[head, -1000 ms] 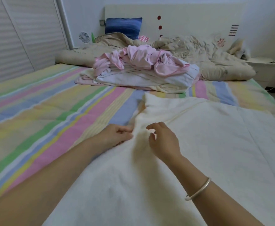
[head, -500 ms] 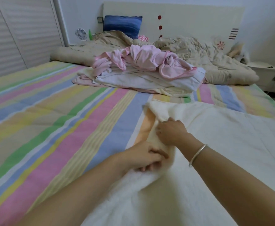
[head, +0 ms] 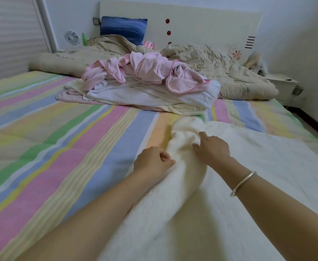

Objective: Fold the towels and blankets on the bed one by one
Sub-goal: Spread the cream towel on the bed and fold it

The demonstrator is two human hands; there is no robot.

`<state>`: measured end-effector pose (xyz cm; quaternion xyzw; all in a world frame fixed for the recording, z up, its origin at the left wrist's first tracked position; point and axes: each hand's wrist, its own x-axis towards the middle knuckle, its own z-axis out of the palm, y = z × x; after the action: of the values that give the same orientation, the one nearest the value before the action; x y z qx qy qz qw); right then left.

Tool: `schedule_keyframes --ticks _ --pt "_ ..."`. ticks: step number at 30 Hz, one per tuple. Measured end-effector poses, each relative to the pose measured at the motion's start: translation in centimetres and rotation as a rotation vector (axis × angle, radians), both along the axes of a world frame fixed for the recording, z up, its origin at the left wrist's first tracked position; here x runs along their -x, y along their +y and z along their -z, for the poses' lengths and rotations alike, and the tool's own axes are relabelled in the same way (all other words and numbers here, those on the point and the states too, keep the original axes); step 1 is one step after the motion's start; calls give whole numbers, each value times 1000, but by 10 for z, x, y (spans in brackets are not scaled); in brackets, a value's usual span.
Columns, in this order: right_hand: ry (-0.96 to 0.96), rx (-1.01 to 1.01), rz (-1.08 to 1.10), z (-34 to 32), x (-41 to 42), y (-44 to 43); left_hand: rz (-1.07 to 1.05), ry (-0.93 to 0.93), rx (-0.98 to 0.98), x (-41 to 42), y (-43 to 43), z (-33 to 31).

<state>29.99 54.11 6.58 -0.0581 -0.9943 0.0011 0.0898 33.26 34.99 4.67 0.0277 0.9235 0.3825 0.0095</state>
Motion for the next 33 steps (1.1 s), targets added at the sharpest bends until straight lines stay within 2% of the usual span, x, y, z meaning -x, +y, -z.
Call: schedule_keyframes --ticks 4,7,9,11,14,16,19,23,26,30,33 --pt "-27 35 92 4 27 3 9 -49 125 16 8 0" --pt "-32 -52 61 4 45 -6 -18 -11 116 25 -2 2" --pt "28 -119 15 0 54 -20 -43 20 111 30 -17 1" --pt "128 -90 -30 -6 70 -42 -95 63 120 39 -39 -1" --pt "236 183 -63 -18 100 -95 -224 82 108 59 -85 0" --pt "211 432 -56 -20 120 -128 -274 35 50 68 -111 5" --pt "52 570 -64 -9 138 -155 -267 -37 -78 70 -128 17" --pt "-203 732 -136 9 144 -155 -289 -41 -157 75 -132 40" --pt "-167 620 -131 20 152 -135 -330 -20 -188 86 -130 43" --pt "-89 439 -74 25 170 -110 -309 -90 -207 110 -127 28" --pt "-143 292 -56 30 189 -105 -250 -81 -142 128 -118 25"
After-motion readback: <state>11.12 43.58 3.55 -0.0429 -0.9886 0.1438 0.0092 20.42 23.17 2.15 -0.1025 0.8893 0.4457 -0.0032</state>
